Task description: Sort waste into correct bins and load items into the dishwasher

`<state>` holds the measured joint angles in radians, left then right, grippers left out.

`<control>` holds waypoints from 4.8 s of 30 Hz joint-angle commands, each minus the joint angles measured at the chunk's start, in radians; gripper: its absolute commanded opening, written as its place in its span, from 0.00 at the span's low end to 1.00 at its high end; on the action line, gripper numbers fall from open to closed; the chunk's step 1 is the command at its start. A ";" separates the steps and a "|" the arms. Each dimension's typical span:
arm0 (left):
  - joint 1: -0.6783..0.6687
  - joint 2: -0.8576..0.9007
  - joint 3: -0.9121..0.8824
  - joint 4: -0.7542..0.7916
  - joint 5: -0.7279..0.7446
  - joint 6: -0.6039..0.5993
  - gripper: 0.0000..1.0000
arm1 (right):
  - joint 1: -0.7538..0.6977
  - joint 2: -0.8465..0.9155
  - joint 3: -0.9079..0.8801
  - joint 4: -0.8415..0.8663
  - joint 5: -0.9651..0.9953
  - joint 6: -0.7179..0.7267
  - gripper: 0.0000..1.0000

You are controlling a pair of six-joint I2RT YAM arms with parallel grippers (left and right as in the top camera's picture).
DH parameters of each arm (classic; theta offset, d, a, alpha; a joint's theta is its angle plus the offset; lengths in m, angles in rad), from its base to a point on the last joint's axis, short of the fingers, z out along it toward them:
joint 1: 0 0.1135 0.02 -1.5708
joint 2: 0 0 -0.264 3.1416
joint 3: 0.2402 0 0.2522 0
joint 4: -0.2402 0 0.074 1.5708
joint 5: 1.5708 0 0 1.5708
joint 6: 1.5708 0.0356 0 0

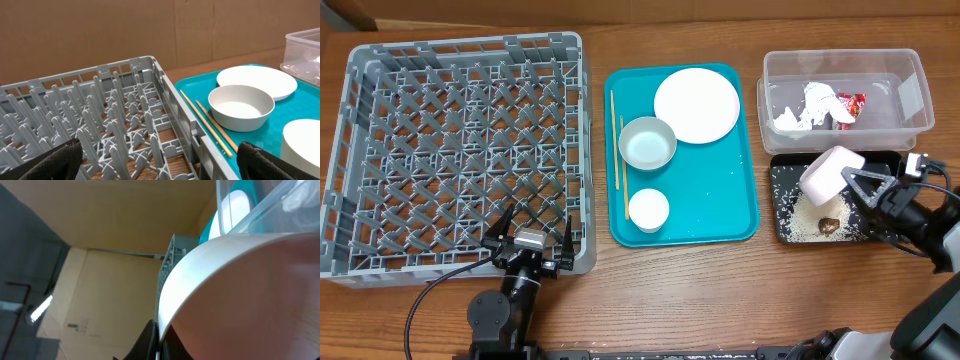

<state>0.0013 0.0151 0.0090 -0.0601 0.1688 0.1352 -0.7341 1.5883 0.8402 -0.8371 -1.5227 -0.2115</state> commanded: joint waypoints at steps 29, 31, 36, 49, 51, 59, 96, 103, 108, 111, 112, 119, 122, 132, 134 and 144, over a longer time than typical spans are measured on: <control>-0.002 -0.010 -0.004 -0.002 0.000 0.018 1.00 | 0.197 -0.172 0.081 -0.014 0.314 0.143 0.04; -0.002 -0.010 -0.004 -0.002 0.000 0.018 1.00 | 0.316 -0.229 0.133 -0.013 0.461 0.229 0.04; -0.002 -0.010 -0.004 -0.002 0.000 0.018 1.00 | 0.657 -0.289 0.245 -0.003 0.855 0.405 0.04; -0.002 -0.010 -0.004 -0.002 0.000 0.018 1.00 | 1.258 -0.042 0.260 0.171 1.481 0.605 0.04; -0.002 -0.010 -0.004 -0.002 0.000 0.018 1.00 | 1.278 0.013 0.260 0.188 1.481 0.601 0.04; -0.002 -0.010 -0.004 -0.002 0.000 0.018 1.00 | 1.290 0.117 0.264 0.197 1.477 0.601 0.04; -0.002 -0.010 -0.004 -0.002 0.000 0.018 1.00 | 1.356 0.124 0.556 -0.189 1.286 0.695 0.59; -0.002 -0.010 -0.004 0.000 0.016 -0.156 1.00 | 1.356 0.124 0.556 -0.173 1.286 0.695 0.59; -0.002 -0.010 -0.004 0.027 0.026 -0.250 1.00 | 1.356 0.124 0.555 -0.169 1.305 0.712 0.59; -0.002 -0.010 0.025 0.026 0.078 -0.364 1.00 | 1.356 0.125 0.551 -0.169 1.316 0.737 0.58; -0.002 -0.008 0.053 -0.001 0.101 -0.382 1.00 | 1.356 0.125 0.550 -0.169 1.316 0.737 0.58; -0.002 0.164 0.380 -0.265 0.112 -0.390 1.00 | 1.356 0.125 0.542 -0.179 1.320 0.744 0.56; -0.002 0.327 0.554 -0.364 0.113 -0.390 1.00 | 1.356 0.126 0.518 -0.167 1.327 0.767 0.53; -0.002 0.908 1.093 -0.809 0.228 -0.394 1.00 | 1.357 0.161 0.441 -0.080 1.315 0.793 0.49; -0.002 0.984 1.120 -0.841 0.228 -0.394 1.00 | 1.357 0.190 0.437 -0.068 1.299 0.792 0.44; -0.002 1.238 1.120 -0.870 0.441 -0.307 1.00 | 1.351 0.228 0.462 -0.076 1.284 0.795 0.04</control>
<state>0.0013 1.2304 1.1091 -0.9432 0.4416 -0.2340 0.6220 1.8317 1.2804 -0.9073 -0.2359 0.5800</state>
